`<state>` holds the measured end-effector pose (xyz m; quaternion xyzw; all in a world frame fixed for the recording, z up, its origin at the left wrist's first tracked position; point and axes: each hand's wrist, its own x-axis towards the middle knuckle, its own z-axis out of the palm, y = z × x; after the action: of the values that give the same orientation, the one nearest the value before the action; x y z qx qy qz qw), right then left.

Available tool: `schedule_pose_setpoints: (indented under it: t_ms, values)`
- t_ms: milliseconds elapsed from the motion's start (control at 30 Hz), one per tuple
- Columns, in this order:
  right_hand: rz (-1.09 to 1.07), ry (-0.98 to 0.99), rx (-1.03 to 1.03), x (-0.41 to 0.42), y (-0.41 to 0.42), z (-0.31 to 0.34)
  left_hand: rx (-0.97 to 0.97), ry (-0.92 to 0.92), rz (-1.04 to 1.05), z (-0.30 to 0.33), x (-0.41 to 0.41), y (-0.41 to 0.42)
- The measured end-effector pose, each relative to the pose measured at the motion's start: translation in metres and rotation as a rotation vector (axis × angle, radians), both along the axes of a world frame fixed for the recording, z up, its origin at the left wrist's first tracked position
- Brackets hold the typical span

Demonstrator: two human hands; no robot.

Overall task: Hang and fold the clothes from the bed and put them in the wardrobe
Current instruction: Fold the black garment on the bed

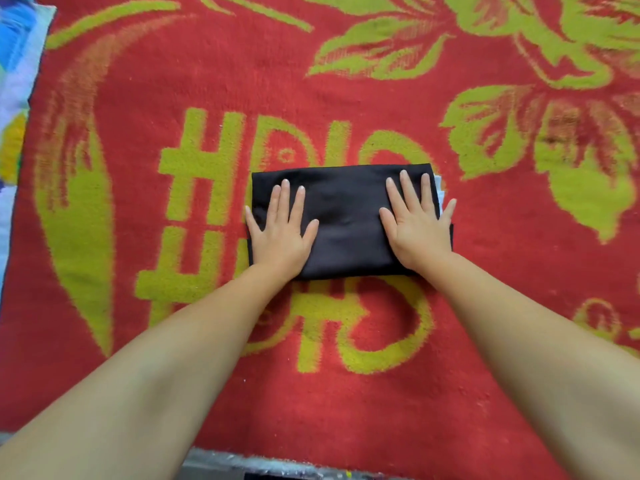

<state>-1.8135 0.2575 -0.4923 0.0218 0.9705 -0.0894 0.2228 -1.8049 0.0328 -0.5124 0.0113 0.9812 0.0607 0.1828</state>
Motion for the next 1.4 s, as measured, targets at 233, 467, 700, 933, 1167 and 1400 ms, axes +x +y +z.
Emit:
schedule_pose_setpoints:
  t_ms: [233,467,700,933,1167,1400]
  values:
    - [0.368,0.027,-0.034,0.024,-0.008,0.031,0.069,0.143,-0.446,0.027,0.021,-0.003]
    - [0.388,0.17,0.13,0.038,-0.006,0.009,-0.095,-0.001,-0.373,0.01,0.035,0.022]
    - [0.381,0.032,0.235,0.035,-0.016,0.014,-0.122,-0.082,-0.31,0.018,0.022,-0.002]
    - [0.373,0.024,0.285,-0.015,-0.019,0.055,-0.029,-0.162,-0.346,0.06,-0.034,-0.009]
    - [0.339,0.131,0.349,-0.047,-0.022,0.192,-0.049,-0.026,-0.349,0.194,-0.072,-0.008]
    - [0.248,0.265,0.378,-0.035,-0.02,0.346,-0.05,0.156,-0.399,0.35,-0.073,-0.004]
